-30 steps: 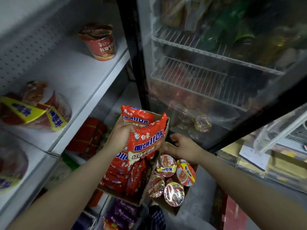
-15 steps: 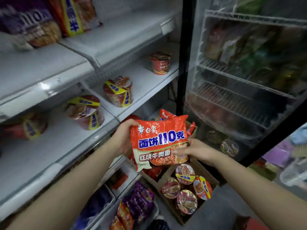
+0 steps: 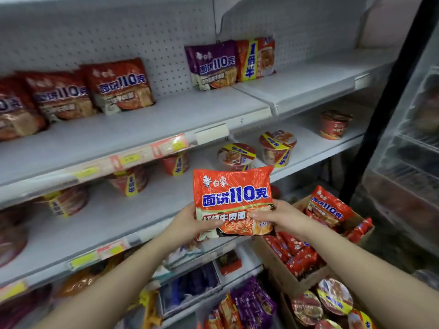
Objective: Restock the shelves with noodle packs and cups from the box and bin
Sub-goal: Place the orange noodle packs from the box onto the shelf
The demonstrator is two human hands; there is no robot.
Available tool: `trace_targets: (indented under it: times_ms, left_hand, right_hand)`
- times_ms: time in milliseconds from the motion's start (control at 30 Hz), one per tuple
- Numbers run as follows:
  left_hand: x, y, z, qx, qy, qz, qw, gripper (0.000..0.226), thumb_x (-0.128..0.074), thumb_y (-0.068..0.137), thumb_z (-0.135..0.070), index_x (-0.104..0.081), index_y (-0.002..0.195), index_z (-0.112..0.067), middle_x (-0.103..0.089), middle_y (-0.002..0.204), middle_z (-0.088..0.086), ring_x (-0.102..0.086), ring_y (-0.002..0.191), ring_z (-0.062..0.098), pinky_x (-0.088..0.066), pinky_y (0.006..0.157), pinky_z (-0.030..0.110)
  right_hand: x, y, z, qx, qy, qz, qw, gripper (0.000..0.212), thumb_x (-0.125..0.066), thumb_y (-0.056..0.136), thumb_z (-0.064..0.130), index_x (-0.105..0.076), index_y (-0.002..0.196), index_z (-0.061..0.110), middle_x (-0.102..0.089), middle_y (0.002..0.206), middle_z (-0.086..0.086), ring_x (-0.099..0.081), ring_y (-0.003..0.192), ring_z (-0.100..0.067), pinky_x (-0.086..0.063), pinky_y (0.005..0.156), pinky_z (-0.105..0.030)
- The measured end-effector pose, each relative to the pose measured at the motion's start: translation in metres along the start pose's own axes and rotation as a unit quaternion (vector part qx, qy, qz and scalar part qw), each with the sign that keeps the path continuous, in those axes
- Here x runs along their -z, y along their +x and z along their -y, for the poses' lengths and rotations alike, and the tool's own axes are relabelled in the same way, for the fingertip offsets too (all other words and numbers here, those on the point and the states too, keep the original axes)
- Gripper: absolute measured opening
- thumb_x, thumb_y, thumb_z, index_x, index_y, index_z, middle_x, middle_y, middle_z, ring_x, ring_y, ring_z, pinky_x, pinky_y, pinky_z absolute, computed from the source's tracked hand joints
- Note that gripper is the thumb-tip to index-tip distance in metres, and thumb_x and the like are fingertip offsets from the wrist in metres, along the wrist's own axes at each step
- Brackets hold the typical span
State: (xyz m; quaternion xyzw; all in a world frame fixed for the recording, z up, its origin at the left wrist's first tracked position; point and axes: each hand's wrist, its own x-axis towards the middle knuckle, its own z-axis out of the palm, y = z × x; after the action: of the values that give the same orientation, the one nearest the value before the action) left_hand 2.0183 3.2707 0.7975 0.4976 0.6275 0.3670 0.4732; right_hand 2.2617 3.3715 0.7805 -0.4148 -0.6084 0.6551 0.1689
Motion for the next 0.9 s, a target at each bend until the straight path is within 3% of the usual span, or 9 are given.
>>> trace_targets:
  times_ms: [233, 367, 467, 533, 633, 700, 833, 900]
  left_hand:
    - [0.148, -0.085, 0.022, -0.035, 0.025, -0.127, 0.991, 0.046, -0.084, 0.072, -0.032, -0.062, 0.113, -0.027, -0.075, 0.104, -0.014, -0.072, 0.097, 0.007, -0.056, 0.091, 0.033]
    - [0.228, -0.138, 0.028, -0.059, 0.021, -0.207, 0.976, 0.057, -0.086, 0.069, -0.038, -0.059, 0.119, -0.026, -0.075, 0.108, -0.011, -0.071, 0.099, 0.009, -0.056, 0.092, 0.037]
    - [0.282, -0.172, 0.029, -0.07, 0.017, -0.25, 0.965, 0.055, -0.085, 0.072, -0.033, -0.06, 0.121, -0.025, -0.075, 0.109, -0.007, -0.072, 0.1, 0.013, -0.057, 0.09, 0.04]
    - [0.312, -0.188, 0.028, -0.084, 0.002, -0.275, 0.958, 0.048, -0.085, 0.075, -0.022, -0.061, 0.118, -0.02, -0.076, 0.105, -0.004, -0.072, 0.098, 0.016, -0.059, 0.083, 0.034]
    - [0.35, -0.208, 0.019, -0.094, 0.0, -0.322, 0.942, 0.039, -0.079, 0.079, -0.006, -0.063, 0.114, -0.013, -0.078, 0.09, -0.008, -0.074, 0.084, 0.008, -0.055, 0.064, 0.015]
    - [0.372, -0.214, 0.011, -0.096, 0.014, -0.339, 0.936, 0.039, -0.08, 0.079, -0.01, -0.064, 0.115, -0.013, -0.078, 0.092, -0.007, -0.074, 0.084, 0.009, -0.057, 0.065, 0.017]
    - [0.419, -0.208, 0.005, -0.088, 0.047, -0.387, 0.917, 0.037, -0.082, 0.079, -0.023, -0.063, 0.111, -0.019, -0.077, 0.094, -0.007, -0.073, 0.089, 0.022, -0.059, 0.079, 0.036]
    - [0.442, -0.193, 0.003, -0.087, 0.064, -0.397, 0.911, 0.038, -0.083, 0.078, -0.028, -0.061, 0.109, -0.022, -0.077, 0.095, -0.007, -0.073, 0.089, 0.018, -0.06, 0.079, 0.031]
  right_hand:
    - [-0.147, 0.044, 0.089, 0.083, -0.094, 0.054, 0.991, 0.05, -0.081, 0.071, 0.038, -0.063, 0.116, 0.027, -0.075, 0.106, 0.009, -0.071, 0.097, -0.007, -0.052, 0.092, -0.028]
    - [-0.233, 0.058, 0.146, 0.148, -0.164, 0.072, 0.973, 0.036, -0.079, 0.072, 0.046, -0.063, 0.102, 0.034, -0.074, 0.089, 0.02, -0.07, 0.083, 0.004, -0.052, 0.076, -0.016]
    - [-0.288, 0.069, 0.178, 0.193, -0.16, 0.078, 0.965, 0.034, -0.079, 0.073, 0.043, -0.064, 0.102, 0.033, -0.075, 0.09, 0.02, -0.071, 0.086, 0.001, -0.054, 0.084, -0.023]
    - [-0.318, 0.074, 0.197, 0.212, -0.157, 0.087, 0.961, 0.041, -0.08, 0.069, 0.047, -0.065, 0.104, 0.031, -0.075, 0.094, 0.018, -0.071, 0.089, -0.001, -0.055, 0.084, -0.023]
    - [-0.352, 0.087, 0.225, 0.237, -0.175, 0.096, 0.951, 0.032, -0.079, 0.074, 0.043, -0.066, 0.101, 0.031, -0.074, 0.089, 0.022, -0.07, 0.085, 0.003, -0.055, 0.076, -0.014]
    - [-0.368, 0.1, 0.247, 0.251, -0.2, 0.1, 0.942, 0.034, -0.08, 0.073, 0.045, -0.066, 0.1, 0.031, -0.074, 0.092, 0.021, -0.07, 0.087, 0.002, -0.055, 0.08, -0.019]
    - [-0.394, 0.134, 0.292, 0.268, -0.27, 0.121, 0.917, 0.031, -0.083, 0.074, 0.036, -0.064, 0.099, 0.031, -0.073, 0.093, 0.019, -0.069, 0.085, 0.004, -0.053, 0.077, -0.016]
    - [-0.403, 0.156, 0.307, 0.276, -0.296, 0.126, 0.906, 0.031, -0.083, 0.075, 0.032, -0.065, 0.1, 0.032, -0.073, 0.096, 0.019, -0.068, 0.087, 0.004, -0.051, 0.081, -0.017]
